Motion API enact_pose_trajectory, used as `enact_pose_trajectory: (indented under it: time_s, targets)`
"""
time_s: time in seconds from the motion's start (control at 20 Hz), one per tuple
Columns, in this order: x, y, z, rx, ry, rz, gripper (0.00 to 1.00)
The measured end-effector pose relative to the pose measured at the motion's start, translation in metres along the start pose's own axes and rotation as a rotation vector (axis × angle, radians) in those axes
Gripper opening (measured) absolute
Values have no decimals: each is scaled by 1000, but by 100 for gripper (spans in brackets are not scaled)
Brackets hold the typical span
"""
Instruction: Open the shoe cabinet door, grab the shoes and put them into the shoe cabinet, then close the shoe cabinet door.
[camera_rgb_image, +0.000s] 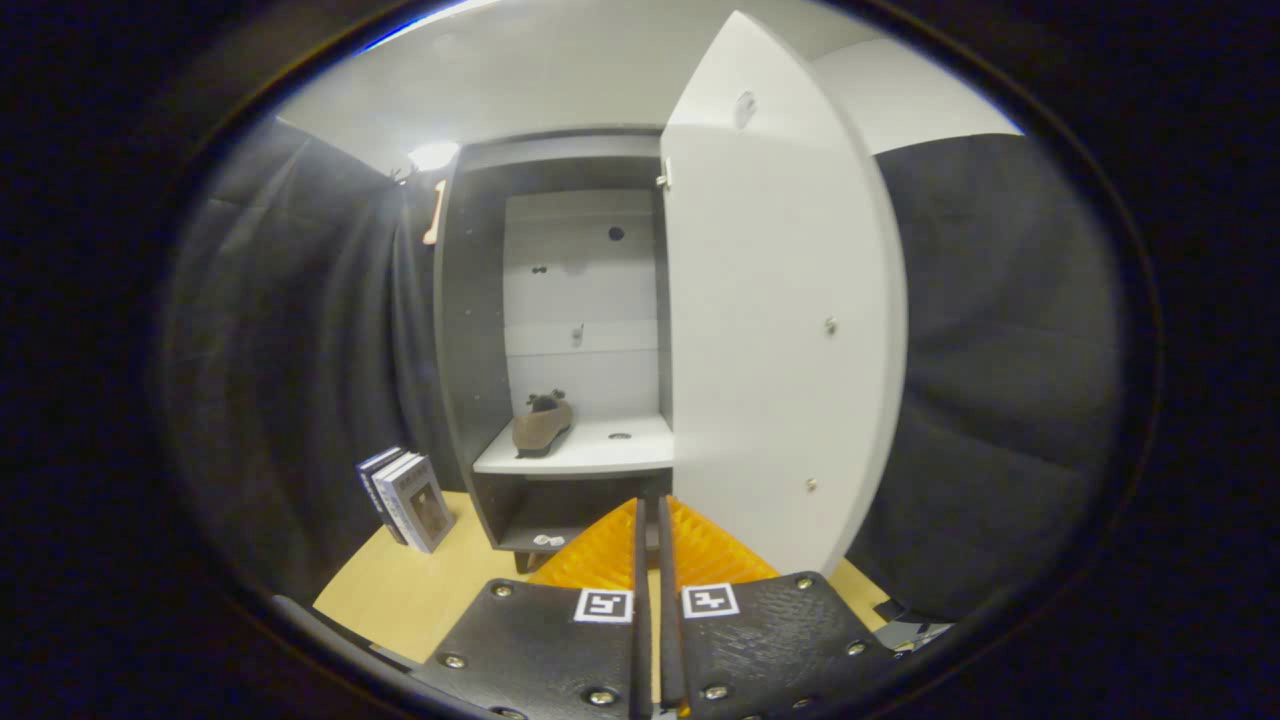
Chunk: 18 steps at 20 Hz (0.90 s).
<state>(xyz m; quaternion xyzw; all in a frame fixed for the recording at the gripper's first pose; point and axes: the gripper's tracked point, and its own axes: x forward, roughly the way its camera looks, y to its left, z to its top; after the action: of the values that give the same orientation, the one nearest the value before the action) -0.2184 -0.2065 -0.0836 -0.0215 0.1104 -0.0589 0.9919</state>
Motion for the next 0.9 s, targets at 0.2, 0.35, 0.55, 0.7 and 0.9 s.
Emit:
enact_pose_trajectory:
  time_s: [0.2,0.35,0.55,0.7,0.9]
  targets:
    - [23,45,-54,-32,105,63,12]
    - [42,72,-102,-46,198,98,17]
    - [62,96,-175,-50,344,127,25]
    - [74,108,-231,-47,454,132,25]
    - [83,122,-297,-56,578,127,26]
